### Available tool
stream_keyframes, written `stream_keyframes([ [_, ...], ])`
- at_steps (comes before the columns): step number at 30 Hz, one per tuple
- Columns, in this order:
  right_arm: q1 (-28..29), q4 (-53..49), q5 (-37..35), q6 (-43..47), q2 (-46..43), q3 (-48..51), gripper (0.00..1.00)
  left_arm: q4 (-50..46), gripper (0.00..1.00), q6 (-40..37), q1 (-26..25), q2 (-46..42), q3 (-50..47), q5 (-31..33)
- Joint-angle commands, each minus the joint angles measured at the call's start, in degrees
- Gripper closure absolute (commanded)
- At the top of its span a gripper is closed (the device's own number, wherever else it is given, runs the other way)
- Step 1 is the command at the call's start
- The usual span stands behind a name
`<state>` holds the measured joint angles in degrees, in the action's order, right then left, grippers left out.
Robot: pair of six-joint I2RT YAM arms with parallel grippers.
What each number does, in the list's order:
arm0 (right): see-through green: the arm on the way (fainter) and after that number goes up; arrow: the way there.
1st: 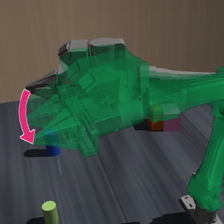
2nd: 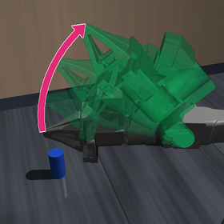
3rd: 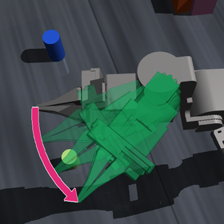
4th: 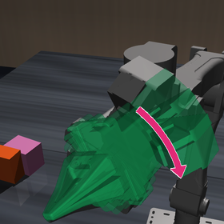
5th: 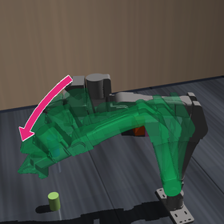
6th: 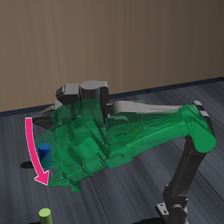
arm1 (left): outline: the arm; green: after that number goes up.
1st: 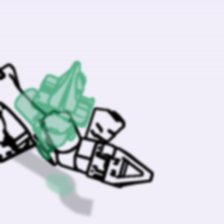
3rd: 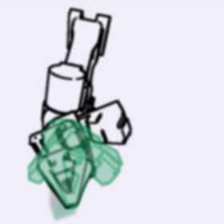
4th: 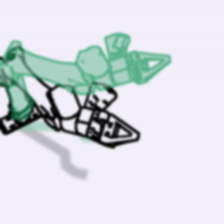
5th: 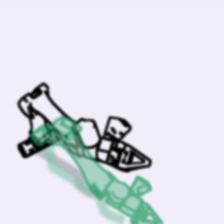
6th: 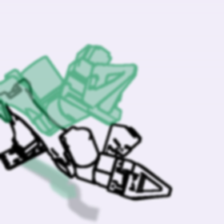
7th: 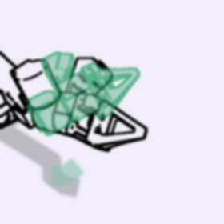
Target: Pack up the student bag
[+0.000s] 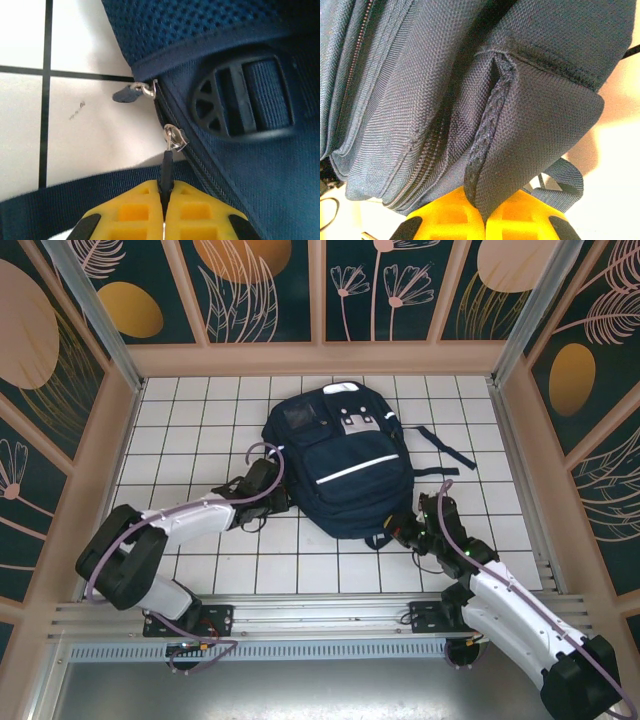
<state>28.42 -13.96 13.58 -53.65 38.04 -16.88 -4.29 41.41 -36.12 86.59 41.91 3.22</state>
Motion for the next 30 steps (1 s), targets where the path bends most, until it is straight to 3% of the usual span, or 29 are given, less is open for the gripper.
stream_keyframes([
  [1,-0.8,3.1,2.5,2.6,0.1,-0.6,1.0,-1.8,0.86,-0.7,1.2,0.3,1.6,0.8],
  [4,0.5,7.2,8.6,3.8,3.3,-1.0,1.0,-2.9,0.56,0.4,1.2,-5.4,0.6,0.3],
  [6,2.5,8.4,10.2,4.7,6.9,-2.5,1.0,-4.6,0.46,0.2,1.2,-9.8,0.4,0.6],
  [9,10.1,10.7,10.3,5.3,11.4,-5.0,1.0,-9.6,0.33,-1.2,1.1,-15.0,2.0,1.5],
  [13,18.8,12.5,8.3,5.5,17.0,-8.2,1.0,-15.6,0.04,-4.3,1.2,-20.9,4.3,5.0],
  [17,23.8,14.6,6.9,3.9,19.8,-8.1,1.0,-17.8,0.01,-6.7,1.3,-24.6,6.1,7.8],
  [24,27.6,13.4,6.3,3.9,18.5,-7.3,1.0,-17.1,0.01,-13.1,1.3,-28.8,8.9,11.0],
  [25,28.0,13.2,6.5,4.2,18.8,-7.5,0.79,-17.2,0.02,-13.9,1.3,-28.9,9.7,13.0],
  [27,28.4,10.3,4.1,5.6,19.1,-9.2,0.05,-17.2,0.01,-14.1,1.3,-29.0,11.1,18.2],
  [30,28.6,3.4,-2.6,9.0,18.2,-14.5,0.01,-14.6,0.02,-16.0,1.2,-29.1,12.2,23.4],
])
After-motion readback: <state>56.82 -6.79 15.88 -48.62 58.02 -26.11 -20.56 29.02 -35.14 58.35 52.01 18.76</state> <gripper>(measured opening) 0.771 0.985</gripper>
